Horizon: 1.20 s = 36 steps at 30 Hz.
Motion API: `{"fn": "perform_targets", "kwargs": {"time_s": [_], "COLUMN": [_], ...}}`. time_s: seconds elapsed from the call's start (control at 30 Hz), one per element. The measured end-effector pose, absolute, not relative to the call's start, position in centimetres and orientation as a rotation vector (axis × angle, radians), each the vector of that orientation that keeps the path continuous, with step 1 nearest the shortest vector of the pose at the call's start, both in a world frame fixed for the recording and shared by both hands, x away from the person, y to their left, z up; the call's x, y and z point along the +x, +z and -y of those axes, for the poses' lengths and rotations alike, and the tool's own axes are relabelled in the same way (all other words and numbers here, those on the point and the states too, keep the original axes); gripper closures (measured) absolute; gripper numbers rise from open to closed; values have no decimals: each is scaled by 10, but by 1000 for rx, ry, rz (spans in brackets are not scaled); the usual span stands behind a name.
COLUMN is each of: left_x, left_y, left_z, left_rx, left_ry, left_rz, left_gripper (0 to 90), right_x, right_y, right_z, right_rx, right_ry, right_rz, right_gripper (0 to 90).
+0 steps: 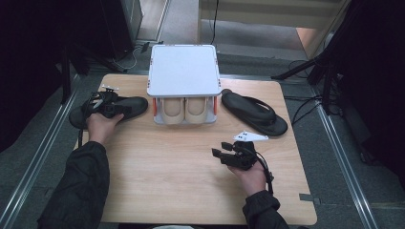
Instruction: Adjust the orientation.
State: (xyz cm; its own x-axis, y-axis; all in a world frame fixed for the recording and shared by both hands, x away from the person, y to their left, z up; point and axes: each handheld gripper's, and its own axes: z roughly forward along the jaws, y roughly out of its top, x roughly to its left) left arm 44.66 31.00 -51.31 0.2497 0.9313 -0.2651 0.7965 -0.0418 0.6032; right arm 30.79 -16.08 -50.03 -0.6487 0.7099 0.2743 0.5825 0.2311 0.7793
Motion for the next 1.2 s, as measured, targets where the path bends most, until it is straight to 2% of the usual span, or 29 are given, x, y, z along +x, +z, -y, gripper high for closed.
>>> {"fn": "perform_targets", "kwargs": {"time_s": [1.2], "left_x": [366], "left_y": [-511], "left_z": [-301], "left_rx": [1952], "left_ry": [229], "left_rz": [-1536], "left_gripper": [881], "right_x": [345], "right_y": [-487], "right_z": [147], "right_rx": [1186], "right_ry": [1418], "right_rz": [-2352], "right_gripper": [488]}}
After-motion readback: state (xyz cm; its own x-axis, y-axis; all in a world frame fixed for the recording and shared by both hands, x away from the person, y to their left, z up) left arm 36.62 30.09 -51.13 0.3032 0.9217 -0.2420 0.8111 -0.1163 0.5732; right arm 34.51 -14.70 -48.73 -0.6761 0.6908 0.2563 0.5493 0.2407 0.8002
